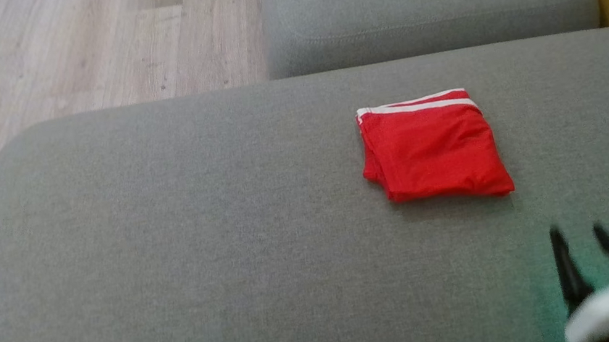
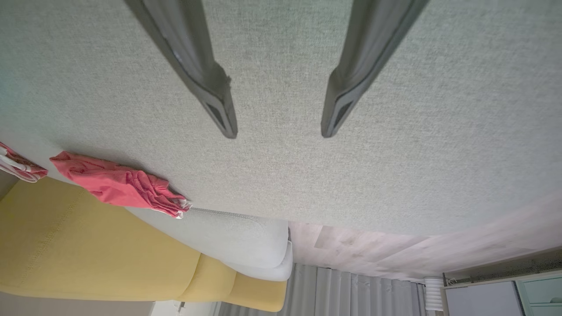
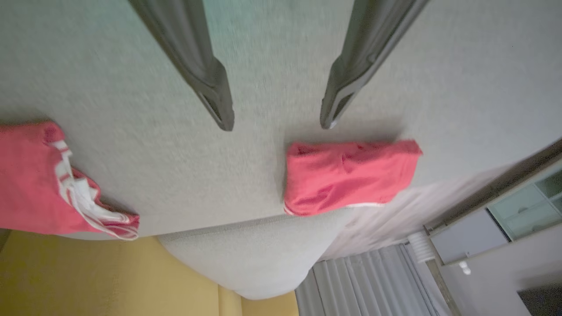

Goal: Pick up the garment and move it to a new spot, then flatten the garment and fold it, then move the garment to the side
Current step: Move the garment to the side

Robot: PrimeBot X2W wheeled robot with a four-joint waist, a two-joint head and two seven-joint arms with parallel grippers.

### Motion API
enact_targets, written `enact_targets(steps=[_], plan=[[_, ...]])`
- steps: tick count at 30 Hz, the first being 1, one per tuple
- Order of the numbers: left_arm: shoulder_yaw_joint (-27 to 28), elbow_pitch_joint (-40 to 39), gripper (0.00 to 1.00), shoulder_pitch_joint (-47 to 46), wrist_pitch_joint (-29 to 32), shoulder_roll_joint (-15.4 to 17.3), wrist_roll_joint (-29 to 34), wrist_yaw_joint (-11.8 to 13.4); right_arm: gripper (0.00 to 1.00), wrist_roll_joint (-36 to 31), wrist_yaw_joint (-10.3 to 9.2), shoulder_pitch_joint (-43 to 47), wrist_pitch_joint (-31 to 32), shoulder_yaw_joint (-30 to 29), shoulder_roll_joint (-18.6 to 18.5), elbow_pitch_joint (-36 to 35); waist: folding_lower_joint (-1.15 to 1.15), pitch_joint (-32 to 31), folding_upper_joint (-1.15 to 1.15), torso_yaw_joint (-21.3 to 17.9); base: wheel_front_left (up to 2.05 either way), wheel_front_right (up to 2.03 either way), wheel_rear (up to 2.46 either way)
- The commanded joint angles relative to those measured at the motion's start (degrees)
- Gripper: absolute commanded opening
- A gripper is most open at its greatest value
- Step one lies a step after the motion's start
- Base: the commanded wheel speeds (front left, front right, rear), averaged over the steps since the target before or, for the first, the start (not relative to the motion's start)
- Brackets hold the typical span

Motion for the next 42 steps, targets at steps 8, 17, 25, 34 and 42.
enact_targets(steps=[8, 17, 25, 34, 42], plan=[[-3.0, -2.4, 1.0, -7.2, -0.5, -0.5, 0.2, -0.3, 1.0, 5.2, -0.05, -22.6, 19.8, -3.5, -1.4, 1.6, 0.0, 6.7, 0.0, 4.0, 0.0, 0.0, 0.0], [-9.8, -2.0, 1.0, -11.2, -0.5, -0.7, -3.2, -0.3, 1.0, -3.5, -0.05, -36.0, 29.7, -14.2, -3.9, 16.1, 0.0, 12.7, 0.0, 11.9, 0.0, 0.0, 0.0], [-9.6, -2.5, 1.0, -11.4, -0.5, -0.7, -4.2, 0.7, 0.0, -2.1, -0.05, -42.6, 28.0, -20.7, -0.6, 24.5, 0.0, 13.1, 0.0, 8.7, 0.0, 0.0, 0.0], [-8.3, -3.0, 1.0, -11.9, -0.5, -0.7, -2.5, 0.4, 0.0, 0.1, -0.05, -44.4, 31.2, -14.6, -8.0, 17.6, 0.0, 13.2, 0.0, -3.9, 0.0, 0.0, 0.0], [-9.9, -3.0, 1.0, -14.0, -0.5, -0.6, -1.7, -0.1, 0.0, -4.8, -0.05, -47.3, 38.1, -16.2, -20.9, 14.2, 0.0, 15.5, 0.0, -7.4, 0.0, 0.0, 0.0]])
